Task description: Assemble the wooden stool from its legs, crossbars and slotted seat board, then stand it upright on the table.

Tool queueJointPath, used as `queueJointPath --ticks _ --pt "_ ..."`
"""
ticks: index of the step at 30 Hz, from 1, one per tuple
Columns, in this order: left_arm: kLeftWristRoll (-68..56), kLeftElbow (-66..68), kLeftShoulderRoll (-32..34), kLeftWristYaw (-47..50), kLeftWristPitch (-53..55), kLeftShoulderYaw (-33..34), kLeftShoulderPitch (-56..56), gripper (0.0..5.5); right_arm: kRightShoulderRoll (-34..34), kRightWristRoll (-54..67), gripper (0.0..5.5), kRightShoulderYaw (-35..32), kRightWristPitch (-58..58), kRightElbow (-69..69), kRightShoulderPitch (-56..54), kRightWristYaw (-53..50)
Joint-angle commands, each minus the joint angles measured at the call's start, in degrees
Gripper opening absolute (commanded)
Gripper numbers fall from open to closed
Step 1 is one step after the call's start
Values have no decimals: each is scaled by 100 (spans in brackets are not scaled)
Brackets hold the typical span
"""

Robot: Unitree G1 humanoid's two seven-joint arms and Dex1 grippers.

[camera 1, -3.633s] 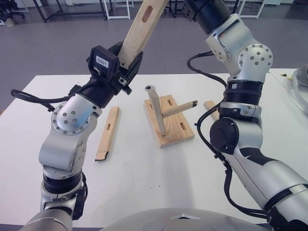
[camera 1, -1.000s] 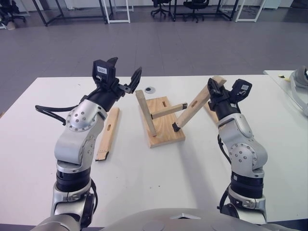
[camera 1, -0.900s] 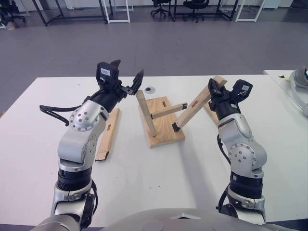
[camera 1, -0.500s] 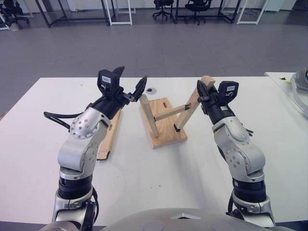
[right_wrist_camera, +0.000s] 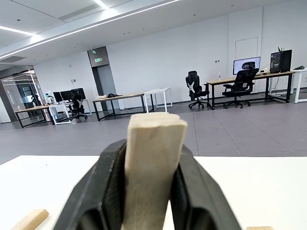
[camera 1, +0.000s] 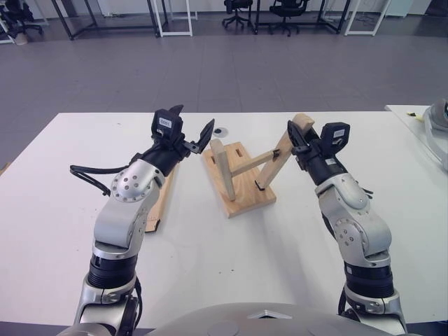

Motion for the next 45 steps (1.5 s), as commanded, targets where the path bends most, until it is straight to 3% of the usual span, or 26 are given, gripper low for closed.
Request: queueJointPath --ticks 1,7,10,15,20,24,34,38,45 --pt "407 85 205 -31 -69 -204 -7 417 -160 -385 109 87 515 638 530 -58" --pt "915 -2 366 -132 -148 -602 -46 417 -461 -465 109 334 1288 769 335 -57" --pt "966 48 359 -101 -190 -643 -75 417 -597 -371 188 632 1781 722 328 132" --pt "1047 126 299 -74 -256 -581 -62 417 -899 -456 268 981 2295 740 285 435" --pt "1107 228 283 -90 -340 -654 -125 417 -962 -452 340 1113 2064 660 296 700" --pt "1232 293 189 -11 -385 -720 -170 417 -1505 -780 340 1643 1263 245 251 1537" --pt "1358 602 265 3 -726 -324 192 417 -1907 -861 340 1446 453 65 556 2569" --pt "1270 483 476 -73 -752 160 508 417 -2211 -1207 340 1150 509 812 580 2552" --pt "1004 -695 19 186 360 211 -61 417 -1771 -785 340 425 552 1140 146 2609"
